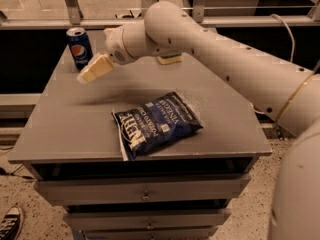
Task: Pick pepsi can
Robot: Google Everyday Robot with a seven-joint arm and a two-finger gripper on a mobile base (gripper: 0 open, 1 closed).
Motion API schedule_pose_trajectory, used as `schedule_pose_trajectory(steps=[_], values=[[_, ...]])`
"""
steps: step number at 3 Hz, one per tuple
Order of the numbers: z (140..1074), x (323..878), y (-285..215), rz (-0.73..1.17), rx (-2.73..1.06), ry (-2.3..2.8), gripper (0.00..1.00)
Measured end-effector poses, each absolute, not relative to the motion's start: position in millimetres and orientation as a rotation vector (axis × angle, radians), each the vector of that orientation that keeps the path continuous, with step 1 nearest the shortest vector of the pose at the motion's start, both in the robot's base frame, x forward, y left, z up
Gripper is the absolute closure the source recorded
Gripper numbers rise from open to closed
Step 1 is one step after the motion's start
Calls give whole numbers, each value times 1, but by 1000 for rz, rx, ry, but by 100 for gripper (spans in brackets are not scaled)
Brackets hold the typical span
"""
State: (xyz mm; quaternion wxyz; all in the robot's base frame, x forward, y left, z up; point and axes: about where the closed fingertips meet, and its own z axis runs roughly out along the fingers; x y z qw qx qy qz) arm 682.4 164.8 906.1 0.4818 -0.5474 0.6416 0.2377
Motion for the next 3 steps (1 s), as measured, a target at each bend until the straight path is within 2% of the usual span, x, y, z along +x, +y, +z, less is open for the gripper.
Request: schedule_pose_trajectory(steps=[1, 3], values=[[900, 719, 173, 516, -1278, 1551, 0], [886, 763, 185, 563, -1155, 1574, 0]])
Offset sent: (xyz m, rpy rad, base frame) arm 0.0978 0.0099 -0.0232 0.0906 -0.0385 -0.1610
